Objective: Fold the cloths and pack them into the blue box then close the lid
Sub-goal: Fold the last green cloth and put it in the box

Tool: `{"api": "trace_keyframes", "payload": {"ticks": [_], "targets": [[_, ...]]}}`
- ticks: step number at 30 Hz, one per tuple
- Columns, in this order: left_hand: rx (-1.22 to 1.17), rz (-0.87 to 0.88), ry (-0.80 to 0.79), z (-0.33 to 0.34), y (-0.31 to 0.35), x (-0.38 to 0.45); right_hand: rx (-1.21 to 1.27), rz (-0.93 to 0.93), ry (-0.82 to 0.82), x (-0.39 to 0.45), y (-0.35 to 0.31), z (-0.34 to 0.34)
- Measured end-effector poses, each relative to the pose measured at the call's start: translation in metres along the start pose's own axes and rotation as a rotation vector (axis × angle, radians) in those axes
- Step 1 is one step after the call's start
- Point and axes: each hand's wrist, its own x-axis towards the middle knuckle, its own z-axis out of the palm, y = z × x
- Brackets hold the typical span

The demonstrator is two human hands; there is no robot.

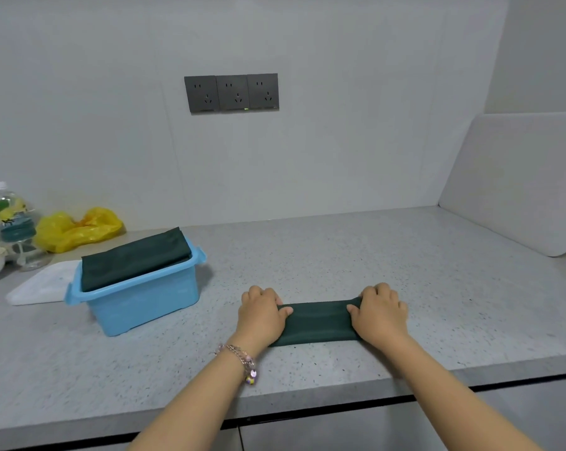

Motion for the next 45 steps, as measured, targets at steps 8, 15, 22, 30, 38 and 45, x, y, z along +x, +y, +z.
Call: {"api": "trace_keyframes", "payload": {"ticks": [8,15,22,30,38,45], "targets": [[-0.482,-0.039,0.249,-0.037,-0.011,0.011,0.852,-0.046,0.069,0.018,-0.032,-0.009],[-0.483,-0.107,0.362,-0.081,-0.033,0.049,0.995,-0.195,0.092,0.068,-0.11,-0.006],[-0.46,-0.15,0.306,-0.155,-0.048,0.063,0.979,-0.175,-0.135,0.1,-0.181,-0.041],[-0.316,-0.392,0.306,-0.227,-0.091,0.053,0.959,-0.337,-0.459,0.089,-0.263,-0.065],[-0.266,-0.595,0.232,-0.218,-0.145,0.033,0.724,-0.434,-0.555,0.078,-0.307,-0.037],[0.205,-0.598,0.183,-0.202,-0.166,0.032,0.175,-0.603,-0.396,0.077,-0.316,-0.016]]}}
